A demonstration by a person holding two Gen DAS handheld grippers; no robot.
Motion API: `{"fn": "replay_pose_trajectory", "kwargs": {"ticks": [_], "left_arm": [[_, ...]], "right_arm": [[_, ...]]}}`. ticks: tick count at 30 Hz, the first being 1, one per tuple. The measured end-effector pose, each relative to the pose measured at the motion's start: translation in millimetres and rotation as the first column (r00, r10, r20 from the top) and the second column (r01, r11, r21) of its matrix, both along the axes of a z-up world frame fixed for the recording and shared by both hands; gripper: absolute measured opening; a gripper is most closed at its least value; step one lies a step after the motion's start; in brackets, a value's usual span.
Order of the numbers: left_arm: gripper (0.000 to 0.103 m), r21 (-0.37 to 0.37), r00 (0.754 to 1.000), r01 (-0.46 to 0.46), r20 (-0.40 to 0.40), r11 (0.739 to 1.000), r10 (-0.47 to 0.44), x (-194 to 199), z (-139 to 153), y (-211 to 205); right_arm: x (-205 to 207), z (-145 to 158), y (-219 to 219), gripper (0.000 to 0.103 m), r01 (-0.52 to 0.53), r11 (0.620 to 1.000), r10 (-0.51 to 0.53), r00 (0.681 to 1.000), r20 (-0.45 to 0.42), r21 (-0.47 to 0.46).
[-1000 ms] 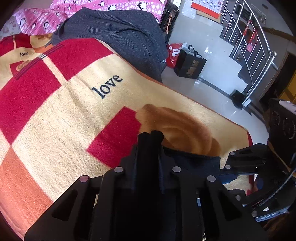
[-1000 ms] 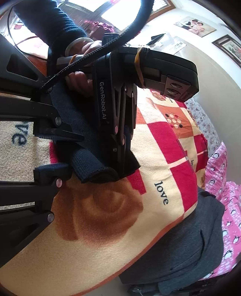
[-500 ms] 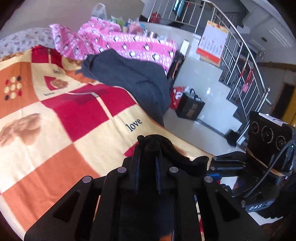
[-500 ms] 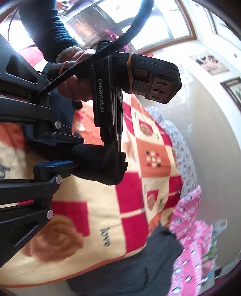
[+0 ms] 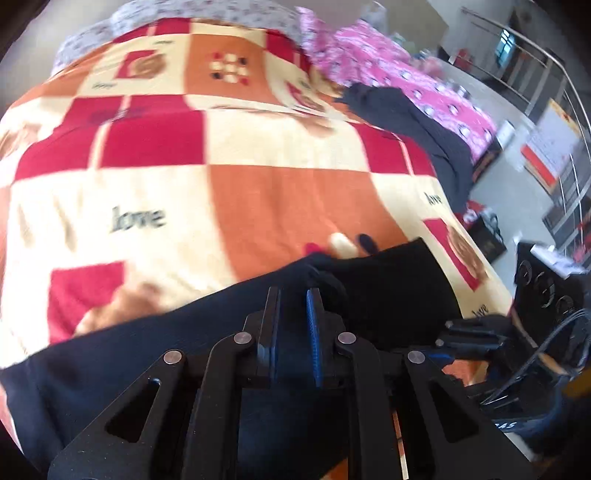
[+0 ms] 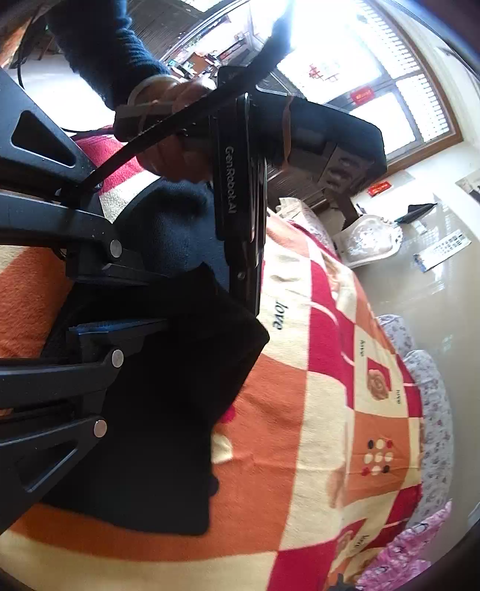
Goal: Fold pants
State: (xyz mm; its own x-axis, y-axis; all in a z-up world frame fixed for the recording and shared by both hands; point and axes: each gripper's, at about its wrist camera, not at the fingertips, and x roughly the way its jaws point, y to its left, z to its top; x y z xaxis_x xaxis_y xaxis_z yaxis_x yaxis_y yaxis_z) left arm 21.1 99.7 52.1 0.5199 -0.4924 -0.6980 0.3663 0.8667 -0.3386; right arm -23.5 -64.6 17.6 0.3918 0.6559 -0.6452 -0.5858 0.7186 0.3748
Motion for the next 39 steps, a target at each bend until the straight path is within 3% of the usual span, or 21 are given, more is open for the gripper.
{"fn": "replay_pose_trajectory", "kwargs": {"ticks": [1, 4, 5, 6, 8, 10, 11, 14, 18, 21, 23, 24, 30, 39], "left_arm": [[0.012, -0.021, 1.000, -0.023, -0.001, 1.000, 0.023, -3, 1, 7], [0.012, -0.039, 0.999, -0.041, 0.017, 0.998, 0.042, -16, 9, 14], [0.012, -0.042, 0.999, -0.042, 0.025, 0.998, 0.043, -21, 13, 13], [0.013, -0.046, 0.999, -0.040, 0.029, 0.998, 0.041, -25, 15, 11], [0.023, -0.056, 0.999, -0.033, 0.035, 0.998, 0.035, -32, 18, 10], [0.048, -0.039, 0.998, -0.042, 0.054, 0.998, 0.044, -38, 21, 1], [0.049, -0.029, 0.997, -0.051, 0.064, 0.998, 0.053, -43, 20, -6], [0.049, -0.021, 0.998, -0.061, 0.029, 0.998, 0.062, -51, 12, -19], [0.049, -0.036, 0.998, -0.058, 0.009, 0.998, 0.059, -54, 7, -40], [0.049, 0.073, 0.990, -0.140, -0.026, 0.988, 0.142, -52, -7, -50], [0.049, 0.098, 0.979, -0.179, -0.076, 0.979, 0.187, -51, -22, -47], [0.049, 0.093, 0.976, -0.188, -0.098, 0.978, 0.197, -54, -28, -45], [0.049, 0.104, 0.975, -0.213, -0.043, 0.971, 0.218, -74, -24, -42], [0.049, 0.129, 0.961, -0.276, 0.023, 0.952, 0.275, -93, -13, -33]], "right_arm": [[1, -4, 2, 0.020, 0.003, 1.000, -0.003, 1.000, -0.024, 0.013], [-7, 10, -15, 0.049, -0.015, 0.989, 0.018, 1.000, -0.019, 0.146], [-11, 18, -25, 0.050, -0.002, 0.987, 0.002, 1.000, -0.001, 0.162], [-17, 25, -32, 0.050, 0.011, 0.986, -0.015, 1.000, 0.019, 0.165], [-27, 41, -60, 0.050, 0.073, 0.986, -0.084, 0.994, 0.072, 0.151], [-29, 49, -86, 0.052, 0.143, 0.981, -0.156, 0.984, 0.091, 0.133], [-28, 50, -98, 0.054, 0.188, 0.976, -0.198, 0.976, 0.095, 0.108], [-20, 44, -115, 0.054, 0.292, 0.956, -0.292, 0.951, 0.101, 0.012], [-11, 30, -105, 0.054, 0.318, 0.947, -0.311, 0.944, 0.111, -0.043], [-7, 19, -91, 0.054, 0.309, 0.945, -0.297, 0.948, 0.114, -0.110], [-4, 4, -81, 0.054, 0.321, 0.922, -0.303, 0.946, 0.116, -0.215], [-3, -1, -81, 0.054, 0.312, 0.923, -0.294, 0.949, 0.111, -0.225], [-15, 6, -97, 0.054, 0.315, 0.931, -0.304, 0.949, 0.083, -0.187], [-33, 36, -78, 0.054, 0.297, 0.949, -0.280, 0.947, 0.157, -0.103]]}}
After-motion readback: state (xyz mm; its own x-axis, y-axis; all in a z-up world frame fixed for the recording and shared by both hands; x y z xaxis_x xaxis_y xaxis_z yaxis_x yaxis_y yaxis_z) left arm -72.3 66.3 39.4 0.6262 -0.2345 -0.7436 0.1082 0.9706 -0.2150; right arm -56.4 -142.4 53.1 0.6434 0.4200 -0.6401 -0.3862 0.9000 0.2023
